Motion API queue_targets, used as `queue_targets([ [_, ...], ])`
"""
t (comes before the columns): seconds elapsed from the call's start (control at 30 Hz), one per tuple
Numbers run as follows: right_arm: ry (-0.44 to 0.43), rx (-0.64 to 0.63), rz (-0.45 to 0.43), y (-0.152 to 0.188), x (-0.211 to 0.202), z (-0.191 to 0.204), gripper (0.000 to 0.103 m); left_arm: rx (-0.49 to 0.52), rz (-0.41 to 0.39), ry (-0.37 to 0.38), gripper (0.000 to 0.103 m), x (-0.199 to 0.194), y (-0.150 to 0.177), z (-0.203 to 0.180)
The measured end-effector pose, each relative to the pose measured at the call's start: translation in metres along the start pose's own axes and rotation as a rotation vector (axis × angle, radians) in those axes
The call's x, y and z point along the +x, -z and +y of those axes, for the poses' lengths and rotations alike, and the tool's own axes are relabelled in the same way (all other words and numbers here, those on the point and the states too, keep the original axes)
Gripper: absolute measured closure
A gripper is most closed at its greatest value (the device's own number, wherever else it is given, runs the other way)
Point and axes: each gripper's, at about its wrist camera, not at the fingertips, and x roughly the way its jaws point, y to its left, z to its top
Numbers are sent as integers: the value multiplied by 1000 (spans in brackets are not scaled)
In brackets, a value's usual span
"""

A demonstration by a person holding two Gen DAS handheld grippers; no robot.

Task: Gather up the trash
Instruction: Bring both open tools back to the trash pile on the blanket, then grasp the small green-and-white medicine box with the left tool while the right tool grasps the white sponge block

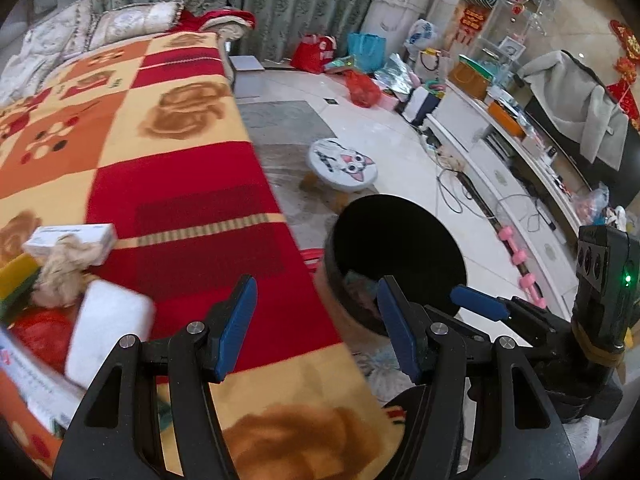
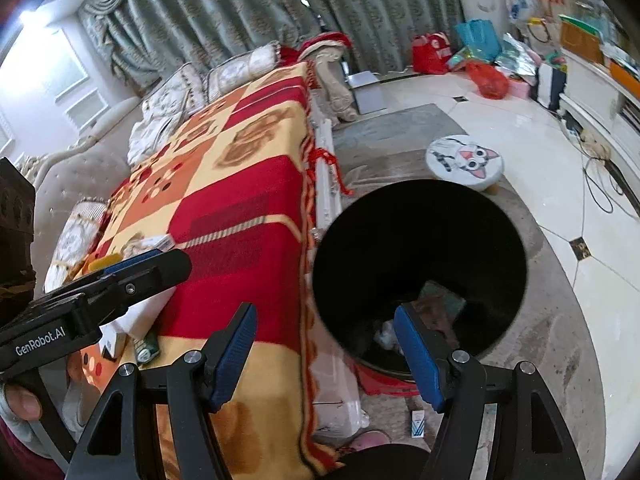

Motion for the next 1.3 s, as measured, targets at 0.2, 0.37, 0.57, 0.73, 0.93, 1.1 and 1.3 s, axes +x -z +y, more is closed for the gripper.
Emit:
queue_targets([
  [0.2,-26,-43,19,2,10,29,34,-31,-10,-56,42,-23,12,28],
  [0.37,-55,-90,44,5,21,56,34,-71,-21,-104,42,-43,25,58],
  [0.57,-94,-145,68,7,32,88,34,-122,-30,-149,42,-67,40,94],
  [0.73,-123,-199,92,11,43,116,33,-163,-28,-198,42,-85,55,128],
  [0.93,-154,-249,125,17,60,145,33,-232,-7,-259,42,-100,75,173],
  [1.1,-181,-265,146,17,74,166,30,-282,12,-292,42,-112,95,202],
  [1.3,-170,-244,165,2,108,194,25,-354,36,-309,42,-115,112,228],
])
